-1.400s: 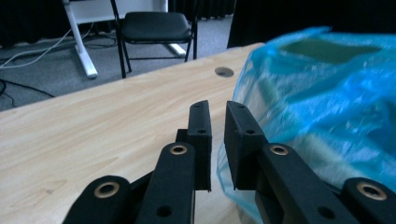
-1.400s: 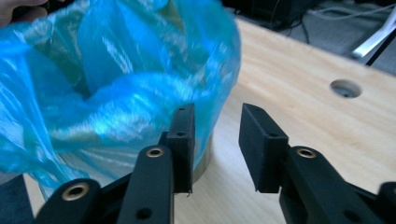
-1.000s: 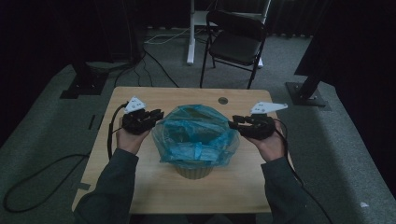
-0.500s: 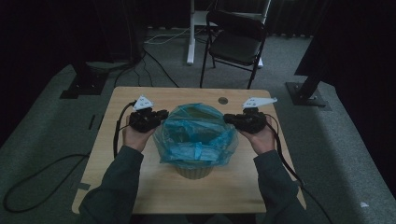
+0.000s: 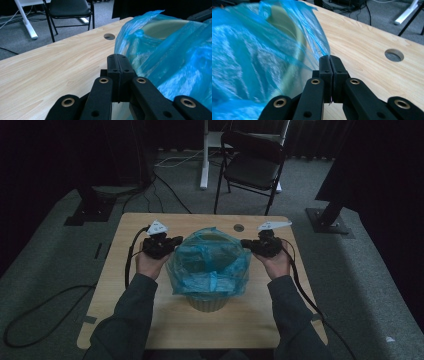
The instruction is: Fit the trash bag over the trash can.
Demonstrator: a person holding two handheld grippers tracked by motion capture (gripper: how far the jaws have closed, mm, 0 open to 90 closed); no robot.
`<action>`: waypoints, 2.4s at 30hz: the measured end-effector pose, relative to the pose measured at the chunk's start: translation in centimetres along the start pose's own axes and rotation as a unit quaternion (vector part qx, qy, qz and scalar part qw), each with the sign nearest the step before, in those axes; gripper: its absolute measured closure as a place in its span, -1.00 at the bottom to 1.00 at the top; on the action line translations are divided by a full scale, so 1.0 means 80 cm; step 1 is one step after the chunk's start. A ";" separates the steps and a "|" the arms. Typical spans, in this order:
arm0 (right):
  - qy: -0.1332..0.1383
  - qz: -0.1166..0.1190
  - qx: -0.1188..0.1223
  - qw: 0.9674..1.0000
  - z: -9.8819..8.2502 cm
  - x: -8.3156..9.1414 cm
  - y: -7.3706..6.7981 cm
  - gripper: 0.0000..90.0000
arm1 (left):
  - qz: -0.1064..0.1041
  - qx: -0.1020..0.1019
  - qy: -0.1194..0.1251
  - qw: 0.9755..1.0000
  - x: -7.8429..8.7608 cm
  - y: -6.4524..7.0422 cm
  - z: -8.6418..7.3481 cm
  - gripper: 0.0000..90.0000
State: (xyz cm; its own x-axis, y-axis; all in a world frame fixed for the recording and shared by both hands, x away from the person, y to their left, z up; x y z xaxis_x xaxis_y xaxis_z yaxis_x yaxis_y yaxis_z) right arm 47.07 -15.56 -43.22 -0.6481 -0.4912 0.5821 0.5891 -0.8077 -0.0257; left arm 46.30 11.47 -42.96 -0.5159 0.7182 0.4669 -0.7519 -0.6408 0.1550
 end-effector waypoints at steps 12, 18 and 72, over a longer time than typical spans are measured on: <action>-0.041 -0.020 -0.039 0.998 -0.035 -0.012 0.024 0.98 | -0.002 0.008 -0.002 1.000 -0.003 -0.002 -0.008 0.98; -0.069 -0.032 -0.043 0.996 -0.049 -0.020 0.029 0.98 | -0.002 0.009 -0.004 1.000 -0.004 -0.003 -0.010 0.96; 0.020 0.014 -0.006 1.000 0.035 -0.004 -0.014 1.00 | -0.031 0.001 0.038 0.999 -0.010 0.011 0.024 0.76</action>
State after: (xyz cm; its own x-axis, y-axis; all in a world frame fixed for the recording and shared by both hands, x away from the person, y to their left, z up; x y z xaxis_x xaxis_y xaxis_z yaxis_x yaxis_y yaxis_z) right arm 47.96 -13.58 -41.14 -0.6497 -0.5266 0.5483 0.6016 -0.7970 -0.0526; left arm 46.84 9.80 -41.54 -0.4976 0.7755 0.3885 -0.7827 -0.5945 0.1842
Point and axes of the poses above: each handheld gripper's, and its own axes: x roughly backward along the jaws, z roughly out of its top, y roughly to its right, the point moved 8 cm from there along -x, roughly forward along the jaws, and after that the axes turned 10 degrees about -z, right-handed, at the moved point
